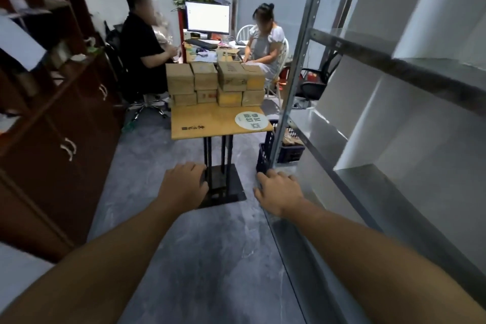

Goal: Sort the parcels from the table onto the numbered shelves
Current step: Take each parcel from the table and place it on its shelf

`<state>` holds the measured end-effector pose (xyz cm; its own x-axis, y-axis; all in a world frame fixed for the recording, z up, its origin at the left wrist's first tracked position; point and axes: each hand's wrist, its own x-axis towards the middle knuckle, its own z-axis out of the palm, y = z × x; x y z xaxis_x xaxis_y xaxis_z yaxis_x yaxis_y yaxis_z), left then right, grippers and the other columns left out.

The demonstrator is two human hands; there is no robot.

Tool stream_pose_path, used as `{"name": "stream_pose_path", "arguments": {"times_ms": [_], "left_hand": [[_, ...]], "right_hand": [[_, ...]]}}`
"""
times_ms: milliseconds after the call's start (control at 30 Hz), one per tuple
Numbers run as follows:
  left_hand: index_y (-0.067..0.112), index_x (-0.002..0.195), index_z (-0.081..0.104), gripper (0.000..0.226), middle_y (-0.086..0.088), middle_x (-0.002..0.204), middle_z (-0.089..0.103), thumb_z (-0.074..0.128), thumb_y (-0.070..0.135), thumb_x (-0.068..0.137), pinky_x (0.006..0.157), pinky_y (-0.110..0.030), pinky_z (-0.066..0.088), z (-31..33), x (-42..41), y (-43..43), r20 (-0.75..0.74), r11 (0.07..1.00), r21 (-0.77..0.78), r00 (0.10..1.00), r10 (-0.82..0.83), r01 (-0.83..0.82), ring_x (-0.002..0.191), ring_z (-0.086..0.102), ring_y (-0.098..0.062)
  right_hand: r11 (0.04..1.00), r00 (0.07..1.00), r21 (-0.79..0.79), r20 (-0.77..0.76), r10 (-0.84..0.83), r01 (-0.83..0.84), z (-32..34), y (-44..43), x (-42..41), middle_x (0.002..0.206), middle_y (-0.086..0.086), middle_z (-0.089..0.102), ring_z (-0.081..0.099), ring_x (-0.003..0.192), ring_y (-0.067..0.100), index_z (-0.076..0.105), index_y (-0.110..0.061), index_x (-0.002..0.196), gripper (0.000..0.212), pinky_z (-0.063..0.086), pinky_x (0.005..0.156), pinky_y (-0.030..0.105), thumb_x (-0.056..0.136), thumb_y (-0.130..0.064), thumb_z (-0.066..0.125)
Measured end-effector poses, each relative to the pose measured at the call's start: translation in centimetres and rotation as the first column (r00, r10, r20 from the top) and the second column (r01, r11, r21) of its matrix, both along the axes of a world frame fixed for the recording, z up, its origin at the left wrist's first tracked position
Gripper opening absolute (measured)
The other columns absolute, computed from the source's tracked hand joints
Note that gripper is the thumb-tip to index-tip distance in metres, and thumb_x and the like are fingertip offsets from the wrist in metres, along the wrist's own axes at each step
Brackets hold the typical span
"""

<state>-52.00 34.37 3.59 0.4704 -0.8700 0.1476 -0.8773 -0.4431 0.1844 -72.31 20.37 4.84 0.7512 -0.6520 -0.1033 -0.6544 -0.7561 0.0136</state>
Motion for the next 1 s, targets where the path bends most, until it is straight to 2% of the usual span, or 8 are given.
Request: {"name": "stream_pose_path", "arguments": {"times_ms": [233,433,633,800,1000], "left_hand": [[0.024,0.139,0.045,0.047,-0.003,0.136,0.052,0.048,0.04,0.095,0.097,-0.041,0.039,-1.8,10.0,-4.5,0.004,0.994,0.04,0.995,0.102,-0.103,0.12,0.049,-0.025],[0.023,0.14,0.045,0.048,-0.003,0.138,0.051,0.048,0.039,0.095,0.099,-0.041,0.038,-1.5,21.0,-11.6,0.002,0.995,0.051,0.996,0.091,-0.09,0.123,0.047,-0.028],[0.023,0.141,0.044,0.049,-0.003,0.141,0.05,0.047,0.04,0.095,0.099,-0.041,0.039,-0.5,31.5,-16.9,0.076,0.99,0.132,0.997,0.03,-0.04,0.125,0.047,-0.025],[0.025,0.141,0.044,0.048,-0.001,0.142,0.049,0.046,0.04,0.095,0.103,-0.042,0.034,-0.7,36.9,-19.4,0.069,0.985,0.157,0.995,0.066,-0.077,0.126,0.045,-0.023],[0.025,0.138,0.046,0.046,-0.001,0.136,0.052,0.045,0.038,0.094,0.1,-0.039,0.037,-1.2,43.4,-23.1,0.057,0.984,0.151,0.995,0.083,-0.091,0.121,0.048,-0.022]], "right_hand": [[0.995,0.994,0.016,-0.033,0.1,-0.099,-1.2,-5.8,10.8,0.136,0.01,0.05,0.048,0.124,0.035,0.042,-0.021,0.137,0.044,0.038,0.101,0.052,0.103,-0.047,0.033],[0.995,0.994,-0.008,-0.03,0.102,-0.102,-1.2,-13.0,21.8,0.137,0.011,0.049,0.048,0.124,0.035,0.042,-0.02,0.139,0.044,0.039,0.099,0.05,0.104,-0.046,0.033],[0.985,0.987,-0.056,-0.008,0.161,-0.161,0.0,-17.9,31.6,0.133,0.012,0.05,0.049,0.12,0.034,0.043,-0.019,0.137,0.042,0.039,0.096,0.047,0.104,-0.043,0.034],[0.982,0.983,-0.031,-0.023,0.184,-0.185,-0.8,-20.7,38.4,0.132,0.01,0.05,0.049,0.12,0.034,0.042,-0.02,0.135,0.041,0.039,0.095,0.046,0.104,-0.045,0.032],[0.964,0.964,0.002,0.025,0.264,-0.265,-2.4,-24.8,46.9,0.133,0.009,0.05,0.048,0.123,0.033,0.045,-0.021,0.133,0.041,0.041,0.095,0.048,0.103,-0.046,0.033]]}}
